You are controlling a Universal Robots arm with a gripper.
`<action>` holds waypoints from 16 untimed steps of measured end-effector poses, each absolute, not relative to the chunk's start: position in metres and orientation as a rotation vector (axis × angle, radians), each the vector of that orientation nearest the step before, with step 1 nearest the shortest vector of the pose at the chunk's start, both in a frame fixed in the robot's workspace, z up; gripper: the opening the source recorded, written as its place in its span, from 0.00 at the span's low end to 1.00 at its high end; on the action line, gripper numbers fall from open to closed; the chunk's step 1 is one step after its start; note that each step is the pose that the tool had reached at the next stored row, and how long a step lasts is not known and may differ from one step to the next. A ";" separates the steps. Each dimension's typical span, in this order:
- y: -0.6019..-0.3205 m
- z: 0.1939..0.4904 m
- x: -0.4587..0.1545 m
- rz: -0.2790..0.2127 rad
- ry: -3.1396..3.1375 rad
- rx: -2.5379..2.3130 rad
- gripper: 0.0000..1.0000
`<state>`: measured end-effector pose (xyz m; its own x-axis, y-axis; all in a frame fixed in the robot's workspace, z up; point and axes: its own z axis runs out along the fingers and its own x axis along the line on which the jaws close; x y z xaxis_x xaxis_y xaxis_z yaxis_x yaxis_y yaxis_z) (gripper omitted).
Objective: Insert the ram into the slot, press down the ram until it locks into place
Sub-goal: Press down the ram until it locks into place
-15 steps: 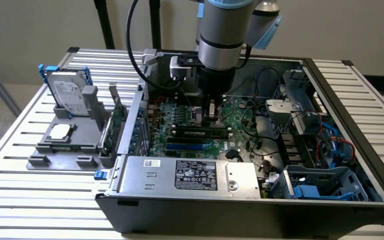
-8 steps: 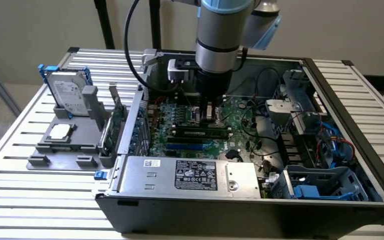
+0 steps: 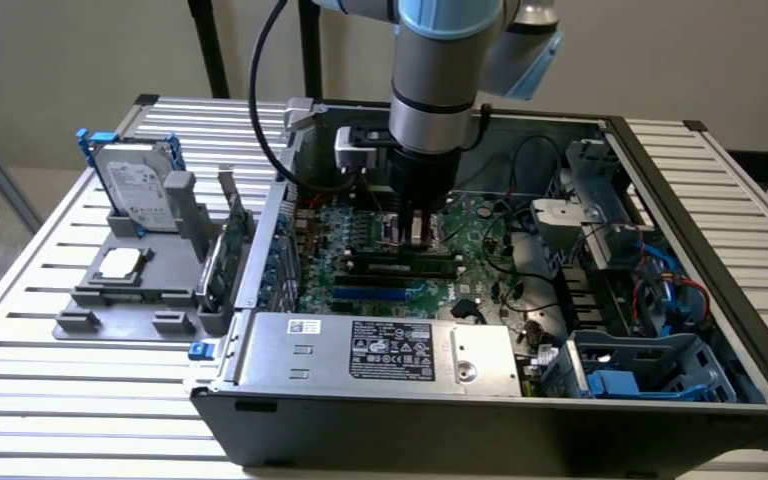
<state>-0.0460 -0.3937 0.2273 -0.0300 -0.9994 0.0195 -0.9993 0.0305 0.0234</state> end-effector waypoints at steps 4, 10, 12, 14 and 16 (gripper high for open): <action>-0.393 0.225 -0.047 0.001 -2.231 2.164 0.11; -0.393 0.250 -0.046 0.000 -2.232 2.165 0.11; -0.393 0.260 -0.046 0.000 -2.232 2.165 0.11; -0.394 0.268 -0.046 0.000 -2.232 2.164 0.11; -0.394 0.269 -0.046 0.000 -2.232 2.165 0.11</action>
